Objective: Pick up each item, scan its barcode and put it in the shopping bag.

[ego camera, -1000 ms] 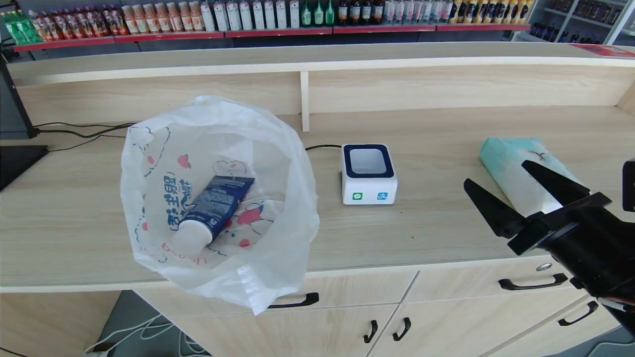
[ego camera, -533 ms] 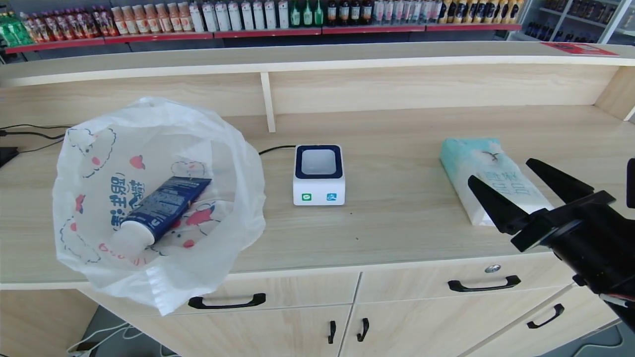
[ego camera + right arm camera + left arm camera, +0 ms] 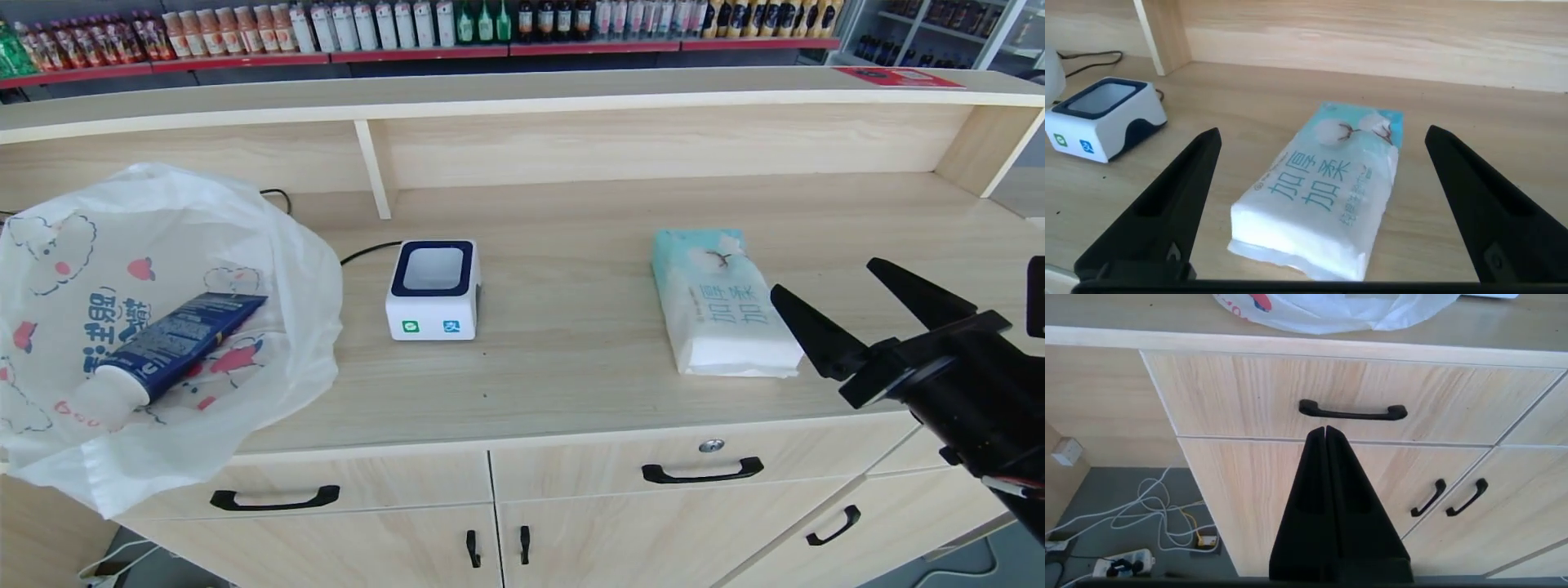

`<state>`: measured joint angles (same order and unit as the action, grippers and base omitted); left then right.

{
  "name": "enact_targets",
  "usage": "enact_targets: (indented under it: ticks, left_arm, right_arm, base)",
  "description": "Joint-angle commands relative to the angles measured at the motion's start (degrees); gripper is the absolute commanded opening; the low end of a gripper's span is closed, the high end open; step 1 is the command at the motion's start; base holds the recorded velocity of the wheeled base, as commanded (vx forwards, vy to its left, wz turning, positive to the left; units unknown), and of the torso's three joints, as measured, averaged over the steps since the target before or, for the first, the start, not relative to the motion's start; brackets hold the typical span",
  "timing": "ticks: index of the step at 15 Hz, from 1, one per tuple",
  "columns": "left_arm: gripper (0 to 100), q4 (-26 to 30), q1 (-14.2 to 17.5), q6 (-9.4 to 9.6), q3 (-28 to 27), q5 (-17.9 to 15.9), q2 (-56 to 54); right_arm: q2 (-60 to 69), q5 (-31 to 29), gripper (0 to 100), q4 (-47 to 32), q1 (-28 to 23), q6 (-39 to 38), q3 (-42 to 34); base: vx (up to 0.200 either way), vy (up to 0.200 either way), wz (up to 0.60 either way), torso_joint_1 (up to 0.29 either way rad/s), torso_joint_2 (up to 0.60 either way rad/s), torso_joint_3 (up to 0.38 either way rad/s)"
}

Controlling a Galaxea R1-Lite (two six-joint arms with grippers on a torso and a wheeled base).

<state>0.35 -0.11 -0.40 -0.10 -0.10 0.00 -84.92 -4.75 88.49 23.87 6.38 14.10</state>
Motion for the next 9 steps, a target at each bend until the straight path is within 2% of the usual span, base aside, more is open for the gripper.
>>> enact_targets:
  ticks: [1,2,4,9]
  left_arm:
    - [0,0.0,-0.07,-0.04,0.01,0.01,0.0]
    - [0,0.0,-0.07,-0.04,0.01,0.01,0.0]
    - [0,0.0,-0.07,-0.04,0.01,0.01,0.0]
    - [0,0.0,-0.07,-0.04,0.01,0.01,0.0]
  right_arm:
    - [-0.42,0.18,100,0.01,0.21,0.04,-0.39]
    - [-1.21,0.45,100,0.19,0.92,-0.57,-0.22]
    - [-2.71,0.36,100,0.28,3.38,-4.09,1.45]
    - [-11.76,0.27,100,0.37,3.99,-7.17,15.78]
  base:
    - [0.0,-0.2,0.0,0.002,0.01,0.002]
    - [0.0,-0.2,0.0,-0.002,0.0,0.007]
    - [0.0,0.0,0.0,0.0,0.0,0.0]
    - [0.0,0.0,0.0,0.0,0.0,0.0]
